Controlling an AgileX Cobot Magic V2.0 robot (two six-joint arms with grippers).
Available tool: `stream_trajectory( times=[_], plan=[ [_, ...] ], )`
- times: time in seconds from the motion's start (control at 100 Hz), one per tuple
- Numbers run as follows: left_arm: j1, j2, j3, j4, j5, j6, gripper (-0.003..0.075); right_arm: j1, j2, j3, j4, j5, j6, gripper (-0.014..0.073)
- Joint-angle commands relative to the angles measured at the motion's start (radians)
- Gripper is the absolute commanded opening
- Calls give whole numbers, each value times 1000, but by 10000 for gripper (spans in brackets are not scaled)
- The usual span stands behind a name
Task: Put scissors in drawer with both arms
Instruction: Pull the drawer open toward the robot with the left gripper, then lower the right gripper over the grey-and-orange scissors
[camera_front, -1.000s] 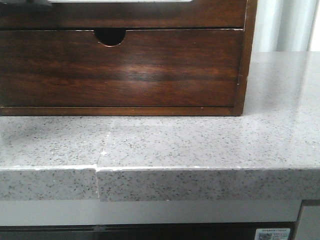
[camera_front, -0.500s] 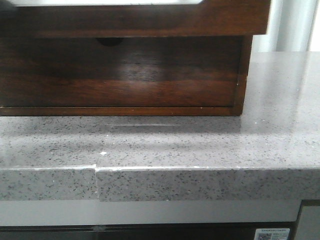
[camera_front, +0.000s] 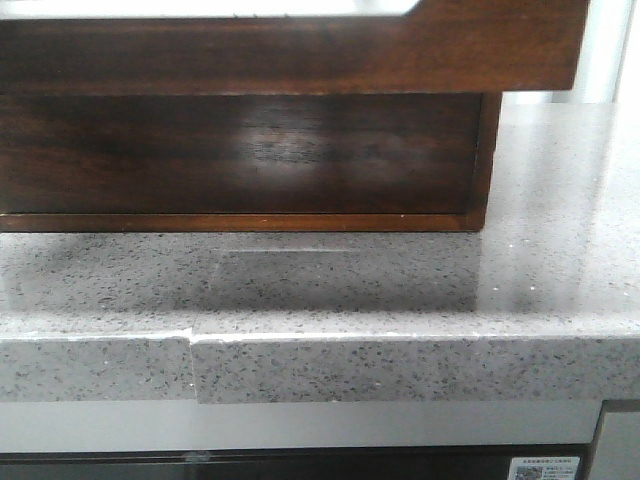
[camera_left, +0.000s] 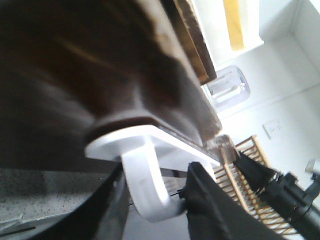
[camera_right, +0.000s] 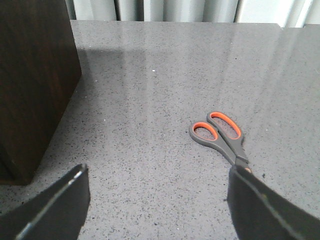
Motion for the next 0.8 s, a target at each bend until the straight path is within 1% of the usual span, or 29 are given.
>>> stream_trajectory(
  times=[0.0, 0.01, 0.06, 0.11, 0.33, 0.4, 0.63, 0.68, 0.79],
  plan=[
    [-9, -10, -42, -95, 62, 37, 372, -1, 14, -32, -1, -76, 0, 515],
    [-9, -10, -42, -95, 62, 37, 393, -1, 14, -32, -1, -76, 0, 515],
    [-9, -10, -42, -95, 58, 37, 451, -1, 14, -32, -1, -76, 0, 515],
    [-9, -10, -42, -84, 58, 37, 473, -1, 14, -32, -1, -76, 0, 515],
    [-9, -26, -42, 53, 92, 32, 472, -1, 14, -32, -7, -78, 0, 515],
    [-9, -49, -42, 118, 86, -14, 470, -1, 14, -32, -15, -78, 0, 515],
    [-4, -177, -64, 436, 26, -246, 446, -1, 18, -32, -33, -73, -9, 514],
    [-4, -213, -91, 545, 21, -323, 438, -1, 27, -39, -46, -54, -9, 514],
    [-4, -276, -183, 837, 40, -513, 439, -2, 101, -77, -64, 6, 0, 514]
  ],
)
